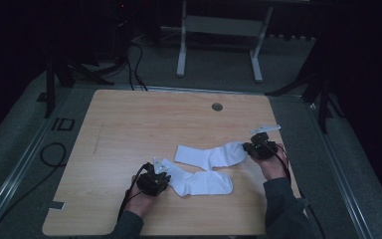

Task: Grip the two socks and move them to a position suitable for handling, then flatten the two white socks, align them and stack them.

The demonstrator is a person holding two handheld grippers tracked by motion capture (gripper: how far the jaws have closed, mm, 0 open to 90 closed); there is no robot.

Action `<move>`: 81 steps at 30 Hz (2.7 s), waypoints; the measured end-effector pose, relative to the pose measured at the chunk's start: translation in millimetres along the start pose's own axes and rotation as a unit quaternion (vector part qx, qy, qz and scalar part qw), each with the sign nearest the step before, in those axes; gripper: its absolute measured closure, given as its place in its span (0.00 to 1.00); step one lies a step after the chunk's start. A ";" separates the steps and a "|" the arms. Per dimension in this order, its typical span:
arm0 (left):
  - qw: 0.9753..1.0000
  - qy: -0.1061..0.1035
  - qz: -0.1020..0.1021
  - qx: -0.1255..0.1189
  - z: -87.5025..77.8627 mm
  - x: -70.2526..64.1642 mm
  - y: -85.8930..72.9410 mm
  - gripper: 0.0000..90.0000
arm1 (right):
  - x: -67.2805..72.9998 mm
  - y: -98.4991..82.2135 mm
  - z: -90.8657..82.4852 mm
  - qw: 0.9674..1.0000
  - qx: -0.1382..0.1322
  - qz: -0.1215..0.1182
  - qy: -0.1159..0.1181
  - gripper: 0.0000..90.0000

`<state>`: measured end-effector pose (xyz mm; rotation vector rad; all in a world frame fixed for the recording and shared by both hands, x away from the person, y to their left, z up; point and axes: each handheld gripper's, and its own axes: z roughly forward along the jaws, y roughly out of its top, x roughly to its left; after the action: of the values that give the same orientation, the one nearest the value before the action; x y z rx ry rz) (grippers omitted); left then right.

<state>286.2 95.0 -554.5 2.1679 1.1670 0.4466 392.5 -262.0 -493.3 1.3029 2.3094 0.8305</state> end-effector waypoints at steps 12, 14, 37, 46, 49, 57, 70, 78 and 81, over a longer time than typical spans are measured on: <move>1.000 0.001 0.000 -0.001 0.0 -0.2 -0.2 0.86 | -15.5 -30.5 0.6 0.999 0.032 0.005 -0.018 0.94; 1.000 0.001 0.001 0.000 -0.1 0.0 -0.3 0.86 | -18.3 -35.6 0.5 0.999 0.040 0.005 -0.021 0.93; 1.000 -0.002 0.001 -0.002 0.7 0.4 0.3 0.86 | 36.7 16.2 17.3 0.997 -0.009 -0.075 0.032 0.62; 1.000 -0.001 0.001 0.000 0.6 -0.2 0.5 0.86 | 56.7 33.0 31.8 0.993 -0.010 -0.101 0.056 0.63; 1.000 -0.001 0.001 -0.001 0.6 -0.1 0.5 0.86 | 61.6 37.1 38.9 0.992 -0.006 -0.105 0.063 0.62; 1.000 -0.001 0.002 0.000 0.6 -0.6 0.5 0.86 | 73.6 40.5 61.4 0.986 0.002 -0.132 0.104 0.61; 1.000 -0.003 0.001 -0.001 0.9 -0.6 0.7 0.86 | 88.5 40.6 91.0 0.979 0.034 -0.148 0.133 0.58; 1.000 -0.002 0.001 -0.003 1.5 -1.1 0.8 0.86 | 92.6 39.2 97.7 0.981 0.044 -0.148 0.119 0.62; 1.000 -0.002 0.000 -0.002 1.4 -1.1 0.7 0.86 | 96.6 38.0 96.2 0.980 0.041 -0.153 0.118 0.80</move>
<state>286.8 93.2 -555.1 2.1642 1.1613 0.4437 422.3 -133.5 -544.3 0.8831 2.6660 0.8274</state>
